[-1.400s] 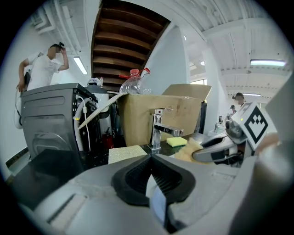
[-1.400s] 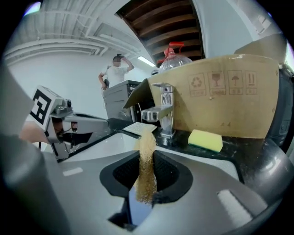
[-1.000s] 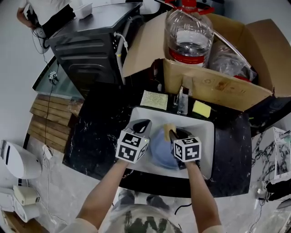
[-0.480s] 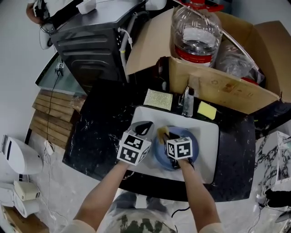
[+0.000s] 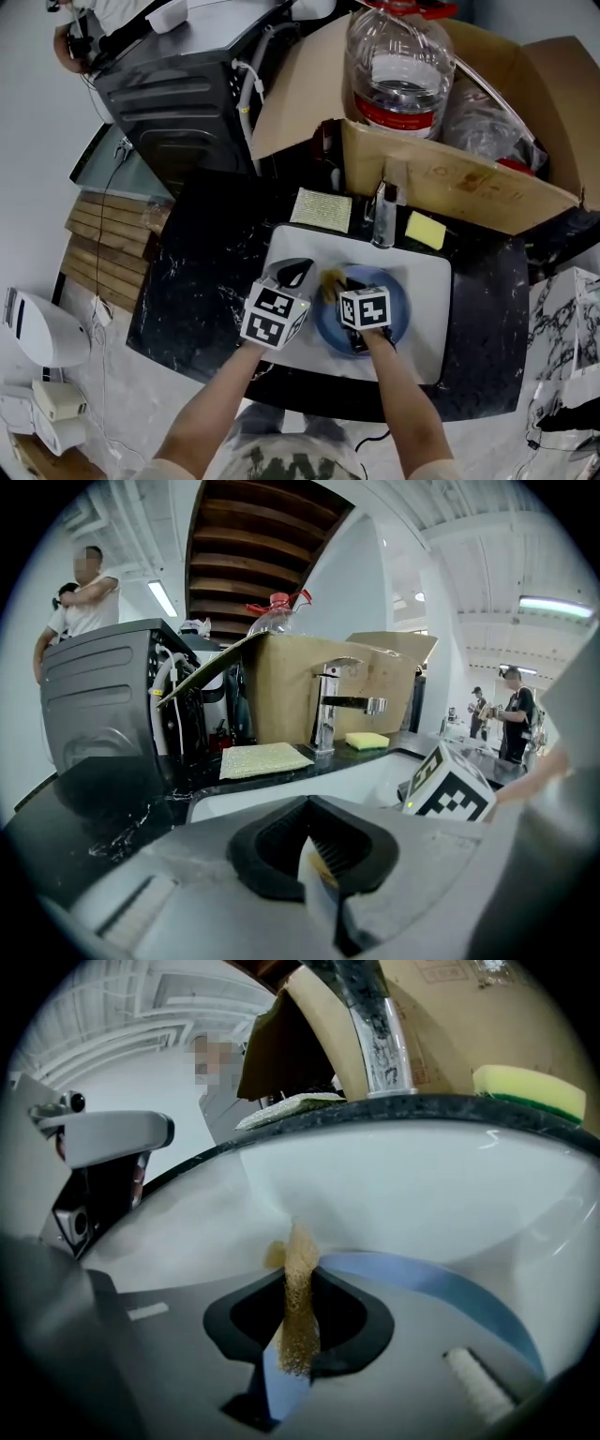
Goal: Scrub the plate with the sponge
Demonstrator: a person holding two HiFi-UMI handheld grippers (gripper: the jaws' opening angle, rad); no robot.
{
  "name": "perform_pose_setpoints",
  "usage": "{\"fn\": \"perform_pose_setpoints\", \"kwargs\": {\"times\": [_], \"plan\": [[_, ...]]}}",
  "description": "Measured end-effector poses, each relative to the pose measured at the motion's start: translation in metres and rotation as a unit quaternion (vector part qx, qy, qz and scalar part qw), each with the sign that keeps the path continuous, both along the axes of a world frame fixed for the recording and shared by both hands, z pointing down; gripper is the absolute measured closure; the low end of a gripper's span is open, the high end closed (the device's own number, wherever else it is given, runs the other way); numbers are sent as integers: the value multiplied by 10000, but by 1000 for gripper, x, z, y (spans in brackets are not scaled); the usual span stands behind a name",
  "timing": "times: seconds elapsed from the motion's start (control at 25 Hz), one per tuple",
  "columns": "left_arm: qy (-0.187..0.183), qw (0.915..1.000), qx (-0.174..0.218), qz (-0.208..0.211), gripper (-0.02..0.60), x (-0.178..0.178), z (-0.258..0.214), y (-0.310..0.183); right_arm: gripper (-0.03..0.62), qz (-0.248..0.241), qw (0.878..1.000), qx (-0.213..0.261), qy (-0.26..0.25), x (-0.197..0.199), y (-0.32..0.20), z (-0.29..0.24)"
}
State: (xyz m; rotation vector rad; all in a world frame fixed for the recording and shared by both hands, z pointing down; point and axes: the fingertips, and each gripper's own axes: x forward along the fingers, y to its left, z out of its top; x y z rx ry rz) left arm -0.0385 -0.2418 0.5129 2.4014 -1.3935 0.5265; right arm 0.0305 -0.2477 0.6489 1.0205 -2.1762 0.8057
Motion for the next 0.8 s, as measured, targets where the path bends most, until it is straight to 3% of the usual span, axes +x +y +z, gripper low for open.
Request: {"fn": "perform_pose_setpoints", "kwargs": {"times": [0.8], "plan": [[14, 9998, -32, 208, 580, 12, 3, -7, 523, 922, 9950, -14, 396, 68, -24, 8]]}}
